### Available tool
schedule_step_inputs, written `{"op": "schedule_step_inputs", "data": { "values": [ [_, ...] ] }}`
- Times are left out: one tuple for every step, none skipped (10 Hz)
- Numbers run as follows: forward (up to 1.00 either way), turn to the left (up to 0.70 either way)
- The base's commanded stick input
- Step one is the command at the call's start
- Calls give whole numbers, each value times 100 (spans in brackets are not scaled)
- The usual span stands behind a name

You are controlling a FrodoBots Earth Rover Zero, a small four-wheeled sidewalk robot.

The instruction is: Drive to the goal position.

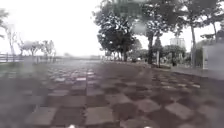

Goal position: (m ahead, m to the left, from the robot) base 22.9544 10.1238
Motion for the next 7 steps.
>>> {"op": "schedule_step_inputs", "data": {
  "values": [
    [100,40],
    [100,40],
    [100,2],
    [100,0],
    [100,0],
    [100,0],
    [100,0]
  ]
}}
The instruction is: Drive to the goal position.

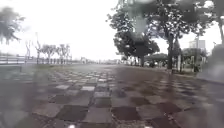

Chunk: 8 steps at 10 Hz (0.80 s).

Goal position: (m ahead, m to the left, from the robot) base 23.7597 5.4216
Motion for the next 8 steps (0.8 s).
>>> {"op": "schedule_step_inputs", "data": {
  "values": [
    [100,0],
    [100,0],
    [100,0],
    [100,0],
    [100,0],
    [100,0],
    [100,0],
    [100,0]
  ]
}}
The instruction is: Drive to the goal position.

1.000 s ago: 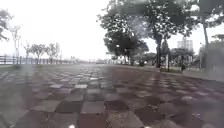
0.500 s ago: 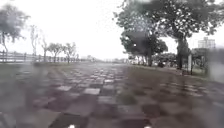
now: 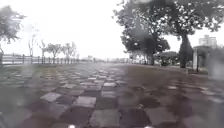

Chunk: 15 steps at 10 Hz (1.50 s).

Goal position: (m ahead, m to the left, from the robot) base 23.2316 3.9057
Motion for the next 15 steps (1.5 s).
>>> {"op": "schedule_step_inputs", "data": {
  "values": [
    [100,0],
    [100,0],
    [100,0],
    [100,0],
    [100,0],
    [100,0],
    [100,0],
    [100,0],
    [100,0],
    [100,0],
    [100,0],
    [100,0],
    [100,0],
    [100,0],
    [100,0]
  ]
}}
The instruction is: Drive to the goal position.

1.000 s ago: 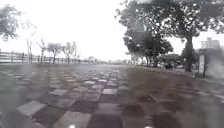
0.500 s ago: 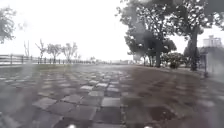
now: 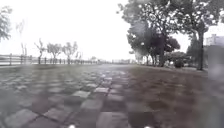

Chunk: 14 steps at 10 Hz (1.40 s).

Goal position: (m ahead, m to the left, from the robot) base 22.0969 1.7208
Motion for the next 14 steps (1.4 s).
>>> {"op": "schedule_step_inputs", "data": {
  "values": [
    [100,0],
    [100,0],
    [100,0],
    [100,0],
    [100,0],
    [100,0],
    [100,0],
    [100,0],
    [100,0],
    [100,0],
    [100,0],
    [100,0],
    [100,0],
    [100,0]
  ]
}}
